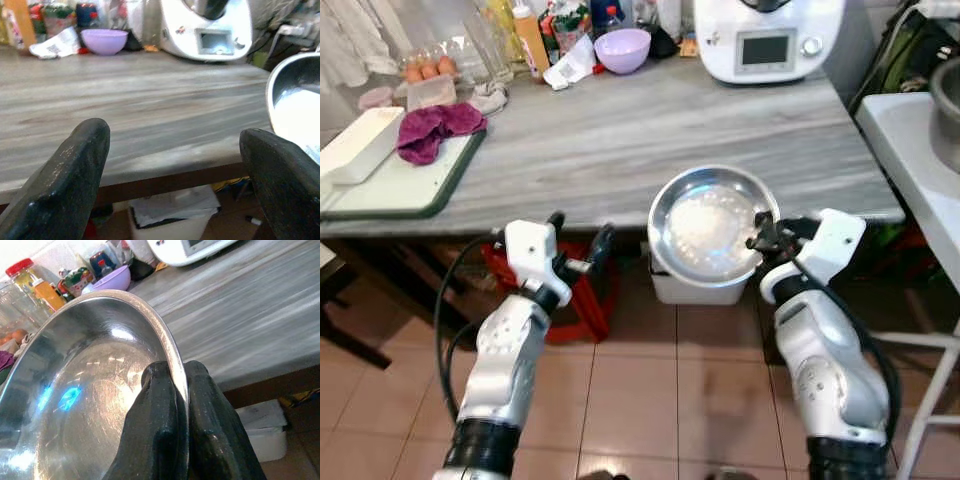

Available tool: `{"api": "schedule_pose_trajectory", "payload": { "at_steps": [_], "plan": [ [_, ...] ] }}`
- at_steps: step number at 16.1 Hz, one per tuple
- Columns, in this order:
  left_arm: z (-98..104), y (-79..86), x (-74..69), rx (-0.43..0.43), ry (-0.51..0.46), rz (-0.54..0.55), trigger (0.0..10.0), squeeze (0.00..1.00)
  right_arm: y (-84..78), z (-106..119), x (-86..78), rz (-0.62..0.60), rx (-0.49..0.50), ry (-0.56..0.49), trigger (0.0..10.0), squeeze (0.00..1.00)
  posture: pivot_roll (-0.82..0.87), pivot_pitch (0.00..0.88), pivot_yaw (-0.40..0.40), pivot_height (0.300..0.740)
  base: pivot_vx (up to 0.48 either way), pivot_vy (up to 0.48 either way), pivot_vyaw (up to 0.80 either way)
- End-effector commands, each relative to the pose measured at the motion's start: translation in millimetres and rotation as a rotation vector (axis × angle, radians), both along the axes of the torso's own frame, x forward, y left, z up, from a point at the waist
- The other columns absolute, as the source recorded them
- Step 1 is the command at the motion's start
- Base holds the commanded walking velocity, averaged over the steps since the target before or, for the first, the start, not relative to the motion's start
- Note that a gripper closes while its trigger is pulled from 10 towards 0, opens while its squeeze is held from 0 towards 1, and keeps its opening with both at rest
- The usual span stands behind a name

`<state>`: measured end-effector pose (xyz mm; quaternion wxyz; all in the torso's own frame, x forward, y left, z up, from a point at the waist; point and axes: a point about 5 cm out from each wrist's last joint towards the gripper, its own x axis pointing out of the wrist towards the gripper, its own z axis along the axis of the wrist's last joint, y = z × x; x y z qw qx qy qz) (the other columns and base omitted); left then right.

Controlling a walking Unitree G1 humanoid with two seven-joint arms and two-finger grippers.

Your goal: Setting the table

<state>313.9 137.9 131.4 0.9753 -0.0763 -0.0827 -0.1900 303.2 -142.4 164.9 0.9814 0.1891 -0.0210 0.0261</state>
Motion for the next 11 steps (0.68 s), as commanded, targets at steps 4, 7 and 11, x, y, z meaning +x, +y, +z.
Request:
{"api": "schedule_pose_trajectory", "payload": {
  "at_steps": [4,7,11],
  "plan": [
    [1.0,4.6,0.4,0.009,-0.002,0.010,10.0,0.00,-0.1,9.3,2.4,-0.015,0.006,-0.041,10.0,0.00,-0.13,0.158,0.126,0.740,0.329,0.000,0.00],
    [0.7,3.3,0.1,0.009,-0.001,0.005,10.0,0.00,-0.5,9.8,2.9,-0.021,0.012,-0.048,10.0,0.00,-0.13,0.156,0.128,0.740,0.333,0.000,0.00],
    [0.9,2.9,-0.1,0.016,-0.003,0.001,10.0,0.00,-1.7,11.6,5.3,-0.028,0.021,-0.055,10.0,0.00,-0.13,0.157,0.130,0.740,0.327,0.000,0.00]
  ]
}}
